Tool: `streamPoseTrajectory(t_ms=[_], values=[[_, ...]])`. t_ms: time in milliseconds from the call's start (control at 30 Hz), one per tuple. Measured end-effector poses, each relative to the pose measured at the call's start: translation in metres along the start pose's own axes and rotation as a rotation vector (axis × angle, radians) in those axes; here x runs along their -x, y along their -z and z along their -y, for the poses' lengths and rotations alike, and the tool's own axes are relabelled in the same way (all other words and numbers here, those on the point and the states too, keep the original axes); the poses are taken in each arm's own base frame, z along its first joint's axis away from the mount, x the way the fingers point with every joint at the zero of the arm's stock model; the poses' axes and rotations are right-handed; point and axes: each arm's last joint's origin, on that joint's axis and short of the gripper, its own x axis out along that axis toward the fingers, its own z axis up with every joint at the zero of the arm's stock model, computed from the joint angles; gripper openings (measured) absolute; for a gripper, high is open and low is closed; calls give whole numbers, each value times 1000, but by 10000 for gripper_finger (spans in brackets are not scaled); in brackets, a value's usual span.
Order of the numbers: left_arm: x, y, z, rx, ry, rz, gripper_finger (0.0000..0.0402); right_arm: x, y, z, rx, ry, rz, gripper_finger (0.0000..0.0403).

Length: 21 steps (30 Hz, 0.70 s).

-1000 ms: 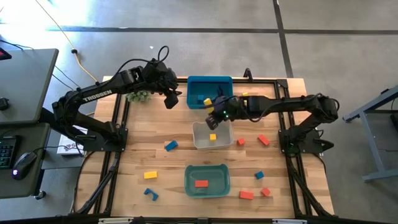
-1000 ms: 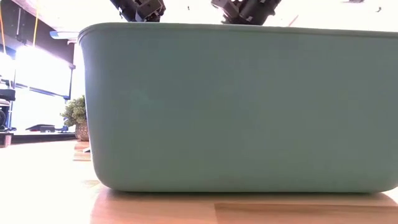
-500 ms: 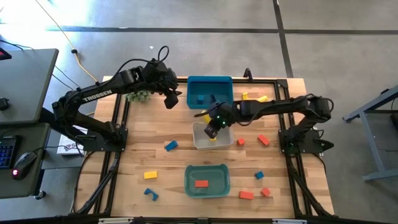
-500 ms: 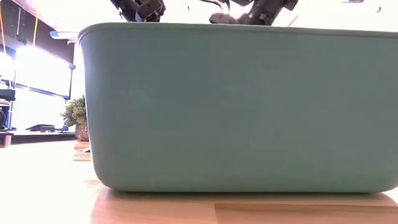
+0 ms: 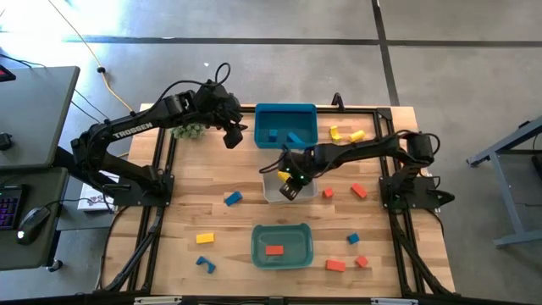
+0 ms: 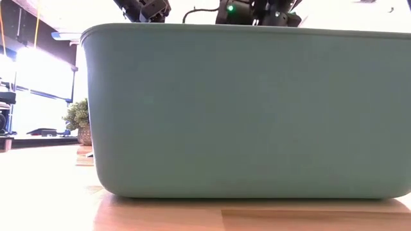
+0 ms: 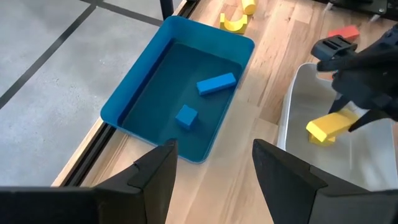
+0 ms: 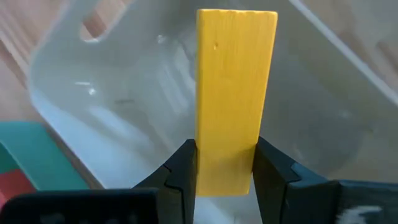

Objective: Sort & place blocks by color
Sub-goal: Put the yellow block into the white bin, then put the blue block into the blue bin

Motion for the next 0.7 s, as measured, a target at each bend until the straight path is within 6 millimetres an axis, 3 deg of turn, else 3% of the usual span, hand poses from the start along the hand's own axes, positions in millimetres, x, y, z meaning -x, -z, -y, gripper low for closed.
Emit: streamPoseTrajectory(t_ms=[267,500,700], values=[[0,1,0,16,1,-14,197,-2,2,3,-13,22,-34,95],[0,1,0,16,1,-13,197,-1,2,2,-15,30,-26,183],[0,1,0,16,1,-13,197,0,2,2,-47,11,-39,205]])
